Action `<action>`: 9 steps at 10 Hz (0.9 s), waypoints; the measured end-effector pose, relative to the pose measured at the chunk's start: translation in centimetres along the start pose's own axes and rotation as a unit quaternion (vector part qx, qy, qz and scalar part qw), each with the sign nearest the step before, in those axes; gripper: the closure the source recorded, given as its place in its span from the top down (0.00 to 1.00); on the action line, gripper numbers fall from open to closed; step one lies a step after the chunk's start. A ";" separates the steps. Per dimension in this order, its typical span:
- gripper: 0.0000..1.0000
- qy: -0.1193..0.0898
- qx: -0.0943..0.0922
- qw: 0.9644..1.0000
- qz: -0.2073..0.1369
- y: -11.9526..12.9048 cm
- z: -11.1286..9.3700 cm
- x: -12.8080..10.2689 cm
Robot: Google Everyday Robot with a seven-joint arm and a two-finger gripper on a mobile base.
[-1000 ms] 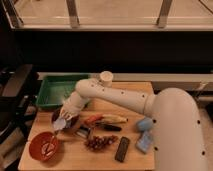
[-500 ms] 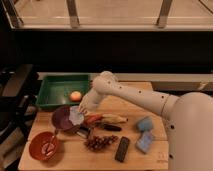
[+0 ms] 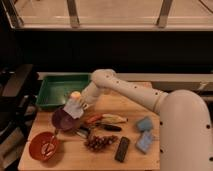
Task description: Wipe purple bowl with towel
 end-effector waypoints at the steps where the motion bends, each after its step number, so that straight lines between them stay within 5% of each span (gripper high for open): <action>1: 0.00 -0.016 0.003 1.000 -0.007 -1.3 1.5 -1.3; 5: 0.00 -0.060 0.007 0.998 -0.007 -1.9 4.7 -6.4; 9: 0.00 -0.047 -0.017 0.998 0.027 1.9 3.1 -6.5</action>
